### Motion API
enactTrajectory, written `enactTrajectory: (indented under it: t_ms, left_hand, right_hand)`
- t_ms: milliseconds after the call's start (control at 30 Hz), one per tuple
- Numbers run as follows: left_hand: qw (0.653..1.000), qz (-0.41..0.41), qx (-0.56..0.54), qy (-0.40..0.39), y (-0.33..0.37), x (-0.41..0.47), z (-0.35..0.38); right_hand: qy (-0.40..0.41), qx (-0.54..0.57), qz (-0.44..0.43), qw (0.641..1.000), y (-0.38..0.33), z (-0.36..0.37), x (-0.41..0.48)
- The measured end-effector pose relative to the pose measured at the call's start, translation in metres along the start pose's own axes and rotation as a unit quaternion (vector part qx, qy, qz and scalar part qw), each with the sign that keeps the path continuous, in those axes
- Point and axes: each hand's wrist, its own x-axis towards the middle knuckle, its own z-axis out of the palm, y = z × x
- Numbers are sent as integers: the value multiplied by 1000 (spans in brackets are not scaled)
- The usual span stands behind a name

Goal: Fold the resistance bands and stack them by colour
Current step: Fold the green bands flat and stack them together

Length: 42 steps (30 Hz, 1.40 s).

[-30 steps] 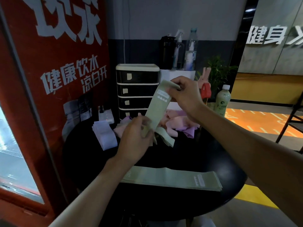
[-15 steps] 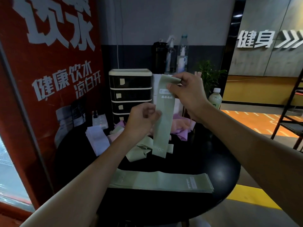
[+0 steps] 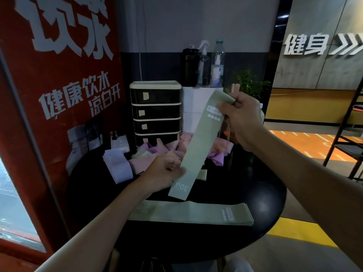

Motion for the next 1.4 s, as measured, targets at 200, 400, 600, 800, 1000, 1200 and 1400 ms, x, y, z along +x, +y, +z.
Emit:
enactTrajectory:
  t_ms: [200,400,600,800,1000,1200,1400]
  left_hand:
    - [998,-26,37,-48,-8,-10,-11]
    - [999,-37,8,38,-6,-22,-38]
    - [993,-74,24,83,-19,-37,-66]
    - [988,-104,4,112,-30,-53,-68]
    - [985,-90,29,141,-38,-60,-58]
    - [985,-89,39,146,-50,-67,-58]
    - [985,-87,40,142,-57,-72,-58]
  right_hand:
    - [19,10,30,999,13,-15,-6]
    - [16,16,73,997,35,-45,-23]
    - [-123,-83,158,976,78,-75,-65]
    - [-146,-199,150,957,105,-86,-103]
    - [-165,-274,134,938,110,-95,-123]
    - [-171,-298,132,930,114,-99,-129]
    - [-176,-284,127,934,117,-99,-134]
